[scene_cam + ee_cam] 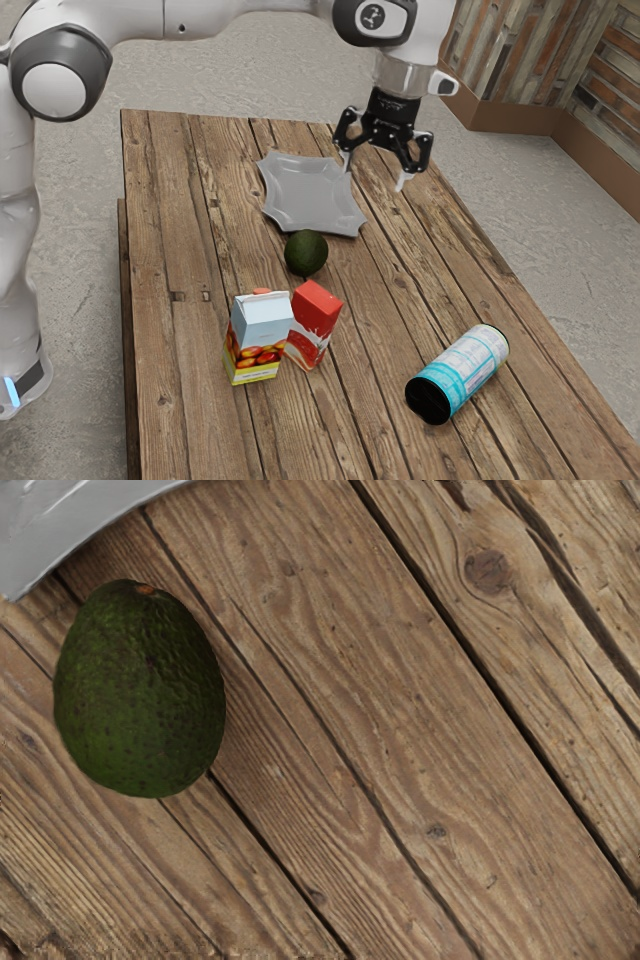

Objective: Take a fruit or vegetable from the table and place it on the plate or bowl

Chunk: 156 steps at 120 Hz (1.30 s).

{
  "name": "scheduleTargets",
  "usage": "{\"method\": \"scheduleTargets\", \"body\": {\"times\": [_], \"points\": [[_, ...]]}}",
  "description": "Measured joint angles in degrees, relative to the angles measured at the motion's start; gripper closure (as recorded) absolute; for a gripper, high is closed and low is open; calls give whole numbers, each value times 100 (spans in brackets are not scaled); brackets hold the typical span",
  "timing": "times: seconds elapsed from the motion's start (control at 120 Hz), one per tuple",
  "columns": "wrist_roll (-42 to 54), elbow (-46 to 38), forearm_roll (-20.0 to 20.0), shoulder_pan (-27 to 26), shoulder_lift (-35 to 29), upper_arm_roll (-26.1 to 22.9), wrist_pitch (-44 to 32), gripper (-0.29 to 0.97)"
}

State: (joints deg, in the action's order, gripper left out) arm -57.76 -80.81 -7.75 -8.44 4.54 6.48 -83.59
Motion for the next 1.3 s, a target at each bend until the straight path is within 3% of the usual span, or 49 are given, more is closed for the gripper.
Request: {"method": "scheduleTargets", "body": {"times": [0.208, 0.3, 0.55, 0.642, 0.733, 0.792, 0.9, 1.083, 1.3], "points": [[-2358, 9, -55, 84, -48, -53, 96, 0], [-3166, 4, -104, 14, -345, -110, 148, 0], [-4504, -209, -238, -537, -483, 128, 220, 0], [-4553, -1373, -274, -718, -947, 289, -94, 0], [-4492, -2259, -265, 352, -1398, 321, -577, 0], [-4442, -2571, -257, 603, -1643, 311, -807, 0], [-4235, -2794, -240, 716, -1796, 296, -1093, 1], [-3068, -2833, 155, 742, -1805, 159, -1352, 0], [-1833, -3425, -62, 737, -1837, 99, -1766, 0]]}}
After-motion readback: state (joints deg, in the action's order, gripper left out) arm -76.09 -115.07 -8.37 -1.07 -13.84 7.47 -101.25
